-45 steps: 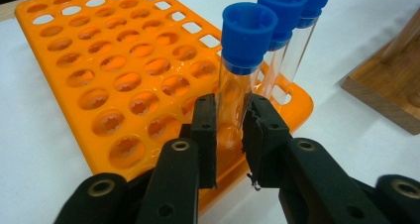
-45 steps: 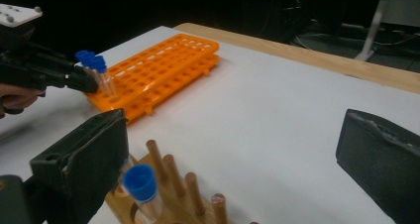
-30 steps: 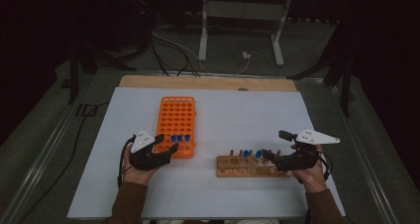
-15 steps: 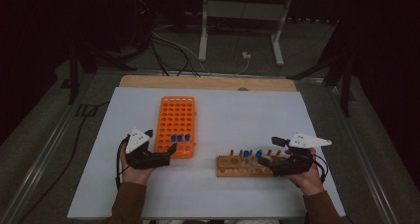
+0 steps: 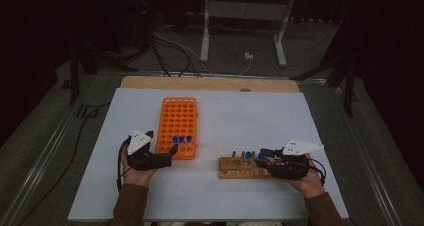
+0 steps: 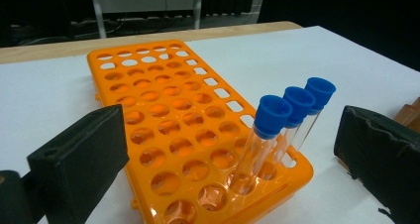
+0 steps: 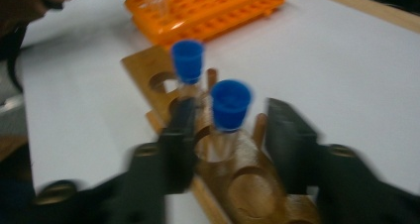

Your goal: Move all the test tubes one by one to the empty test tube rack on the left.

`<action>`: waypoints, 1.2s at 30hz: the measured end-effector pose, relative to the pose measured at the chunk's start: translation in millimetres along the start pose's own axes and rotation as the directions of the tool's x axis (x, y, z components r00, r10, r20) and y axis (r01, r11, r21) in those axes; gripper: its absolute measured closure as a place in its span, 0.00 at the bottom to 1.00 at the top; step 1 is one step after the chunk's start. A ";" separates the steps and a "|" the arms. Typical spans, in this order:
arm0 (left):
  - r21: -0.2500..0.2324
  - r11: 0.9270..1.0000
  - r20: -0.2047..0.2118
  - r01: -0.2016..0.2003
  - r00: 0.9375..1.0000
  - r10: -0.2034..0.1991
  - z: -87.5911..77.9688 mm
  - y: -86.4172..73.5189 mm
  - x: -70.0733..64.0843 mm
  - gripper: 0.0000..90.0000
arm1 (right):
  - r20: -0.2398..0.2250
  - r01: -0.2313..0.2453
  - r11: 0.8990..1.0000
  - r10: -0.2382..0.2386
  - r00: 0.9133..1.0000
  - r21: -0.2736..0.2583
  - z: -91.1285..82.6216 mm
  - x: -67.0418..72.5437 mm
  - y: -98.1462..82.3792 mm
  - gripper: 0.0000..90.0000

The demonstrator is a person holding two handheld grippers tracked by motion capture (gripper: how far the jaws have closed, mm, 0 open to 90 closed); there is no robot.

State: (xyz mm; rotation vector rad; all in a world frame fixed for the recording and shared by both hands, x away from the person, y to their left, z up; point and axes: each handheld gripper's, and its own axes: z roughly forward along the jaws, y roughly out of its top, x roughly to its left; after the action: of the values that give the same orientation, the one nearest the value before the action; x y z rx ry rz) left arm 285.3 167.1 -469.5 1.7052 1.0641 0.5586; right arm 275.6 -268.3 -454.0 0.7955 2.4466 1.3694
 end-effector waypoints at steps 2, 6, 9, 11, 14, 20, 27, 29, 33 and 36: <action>0.001 1.000 -0.003 -0.002 1.000 0.002 0.1 -0.1 -0.1 0.01 | 0.002 0.028 1.000 -0.028 1.000 0.011 2.6 2.6 -0.5 0.76; 0.005 1.000 -0.001 -0.003 1.000 0.003 0.8 -0.3 -0.5 0.01 | 0.000 0.052 0.999 -0.052 0.999 0.014 4.4 5.1 0.3 0.84; 0.005 1.000 -0.001 -0.002 1.000 0.002 0.9 -0.3 -0.8 0.01 | -0.003 0.065 0.998 -0.065 0.998 0.015 5.3 6.9 0.8 0.85; 0.005 1.000 0.001 -0.003 1.000 0.003 1.2 -0.4 -0.7 0.01 | -0.003 0.061 0.998 -0.061 0.998 0.015 5.6 6.3 1.0 0.85; 0.007 1.000 0.006 -0.006 1.000 0.006 1.7 -0.3 -1.1 0.01 | 0.005 0.052 0.999 -0.052 0.999 0.013 6.0 6.0 1.8 0.85; 0.006 1.000 0.012 -0.015 1.000 0.015 2.7 -0.4 -2.3 0.01 | 0.008 0.036 0.999 -0.036 0.999 -0.017 0.5 4.1 6.1 0.85; 0.009 1.000 0.010 -0.024 1.000 0.024 3.7 -0.5 -3.2 0.01 | 0.002 0.012 1.000 -0.012 1.000 -0.028 -4.6 3.3 12.9 0.85; 0.008 1.000 0.010 -0.025 1.000 0.025 3.9 -0.5 -3.2 0.01 | -0.004 0.005 0.999 -0.005 1.000 -0.035 -5.8 3.3 14.6 0.85; 0.009 1.000 0.010 -0.027 1.000 0.027 4.1 -0.6 -2.7 0.01 | -0.010 -0.004 0.999 0.003 1.000 -0.048 -10.2 3.3 19.1 0.85; 0.008 1.000 0.008 -0.028 1.000 0.028 3.8 -0.3 -2.2 0.01 | -0.015 -0.004 0.998 0.003 1.000 -0.061 -15.2 3.3 22.5 0.86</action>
State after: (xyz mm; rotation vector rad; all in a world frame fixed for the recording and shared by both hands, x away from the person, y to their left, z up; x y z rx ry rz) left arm 287.0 163.3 -471.0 1.7300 1.0397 0.5652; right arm 274.0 -267.9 -426.7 0.7787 2.4033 1.4495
